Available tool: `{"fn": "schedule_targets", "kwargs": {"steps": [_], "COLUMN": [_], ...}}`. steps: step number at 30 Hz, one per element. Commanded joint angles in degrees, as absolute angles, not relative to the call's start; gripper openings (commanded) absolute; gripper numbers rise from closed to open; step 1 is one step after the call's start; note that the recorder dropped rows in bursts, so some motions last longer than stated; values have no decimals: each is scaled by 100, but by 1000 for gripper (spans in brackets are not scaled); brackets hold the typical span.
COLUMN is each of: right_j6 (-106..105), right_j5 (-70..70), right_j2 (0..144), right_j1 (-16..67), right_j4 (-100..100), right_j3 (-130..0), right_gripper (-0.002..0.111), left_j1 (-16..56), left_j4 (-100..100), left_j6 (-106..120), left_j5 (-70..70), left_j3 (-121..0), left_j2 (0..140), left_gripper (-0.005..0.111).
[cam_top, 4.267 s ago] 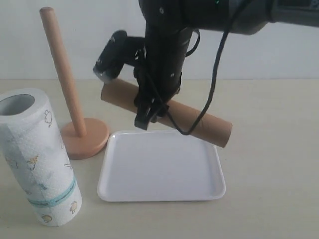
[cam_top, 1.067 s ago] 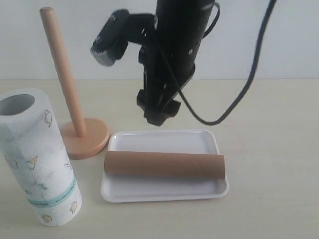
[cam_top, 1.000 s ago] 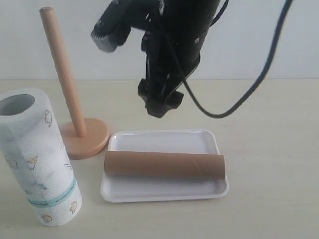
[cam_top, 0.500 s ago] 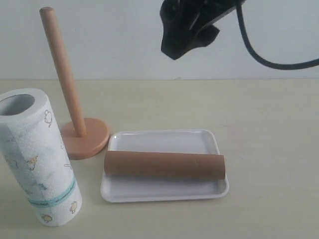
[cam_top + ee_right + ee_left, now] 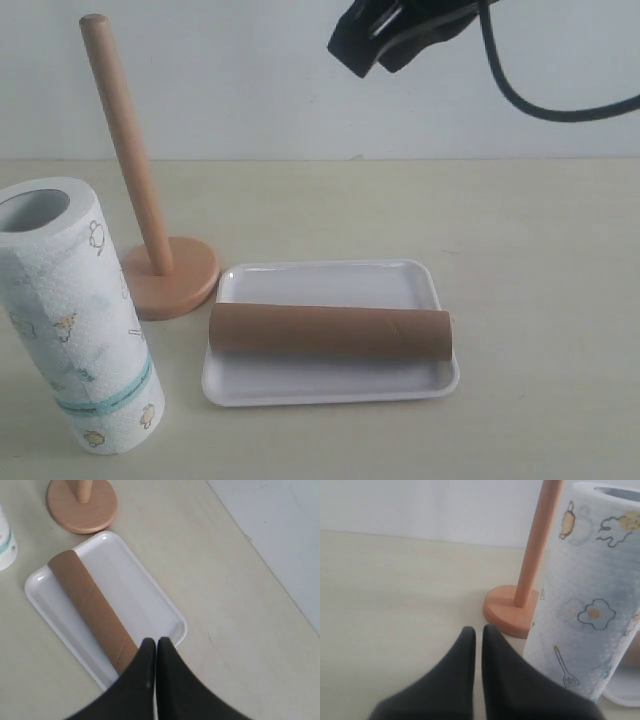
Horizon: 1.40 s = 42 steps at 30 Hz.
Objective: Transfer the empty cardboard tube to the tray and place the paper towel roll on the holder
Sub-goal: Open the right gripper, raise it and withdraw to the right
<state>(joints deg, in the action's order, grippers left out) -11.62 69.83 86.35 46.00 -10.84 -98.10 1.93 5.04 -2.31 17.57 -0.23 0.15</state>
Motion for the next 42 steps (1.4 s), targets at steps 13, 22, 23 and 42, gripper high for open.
{"fn": "schedule_targets", "kwargs": {"steps": [13,22,23,42], "right_j6": [-290,-290,-290,0], "right_j5": [6996,6996,6996,5076], "right_j2": [8587,8587,8587,8045], "right_j1": [4581,4581,4581,4581], "right_j4": [-1110,-1120,-1120,-1071], "right_j3": [-9822,-9822,-9822,-8414], "right_gripper": [0,0,0,0], "left_j1": [179,179,179,179], "left_j4": [505,505,505,505], "left_j6": [-201,-201,-201,-201], "left_j5": [1757,1757,1757,1757], "left_j3": [0,0,0,0], "left_j2": [0,0,0,0], "left_gripper": [4,4,4,4]}}
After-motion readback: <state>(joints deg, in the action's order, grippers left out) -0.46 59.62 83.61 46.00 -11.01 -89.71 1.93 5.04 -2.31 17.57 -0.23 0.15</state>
